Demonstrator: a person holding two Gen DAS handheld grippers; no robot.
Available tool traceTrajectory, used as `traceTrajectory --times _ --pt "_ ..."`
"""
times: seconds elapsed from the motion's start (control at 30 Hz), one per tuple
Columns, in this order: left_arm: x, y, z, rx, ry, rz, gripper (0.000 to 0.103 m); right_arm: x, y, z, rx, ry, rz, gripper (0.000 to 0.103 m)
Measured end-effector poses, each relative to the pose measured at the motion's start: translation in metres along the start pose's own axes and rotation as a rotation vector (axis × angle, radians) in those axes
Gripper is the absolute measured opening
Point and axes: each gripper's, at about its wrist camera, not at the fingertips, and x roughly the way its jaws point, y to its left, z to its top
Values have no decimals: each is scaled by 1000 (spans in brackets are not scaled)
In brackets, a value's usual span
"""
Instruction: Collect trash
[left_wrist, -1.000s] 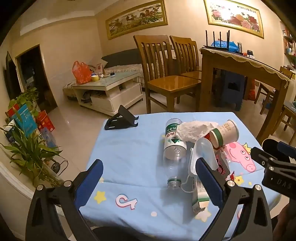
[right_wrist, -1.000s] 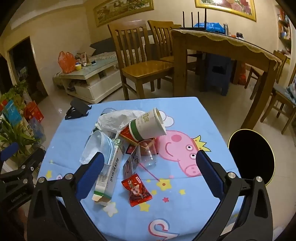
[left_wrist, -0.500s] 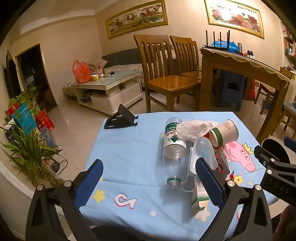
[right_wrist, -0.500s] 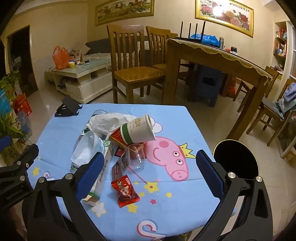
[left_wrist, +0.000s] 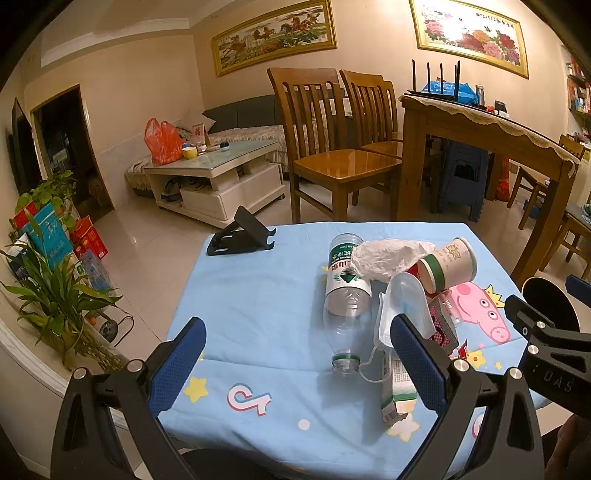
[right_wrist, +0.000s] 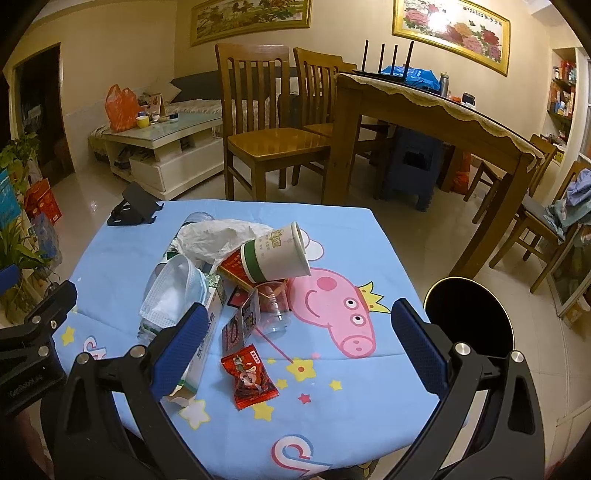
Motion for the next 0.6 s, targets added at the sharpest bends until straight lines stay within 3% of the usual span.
traceTrajectory --times 0.6 --pt "10 3 -5 -8 6 0 96 -1 2 0 -1 7 4 98"
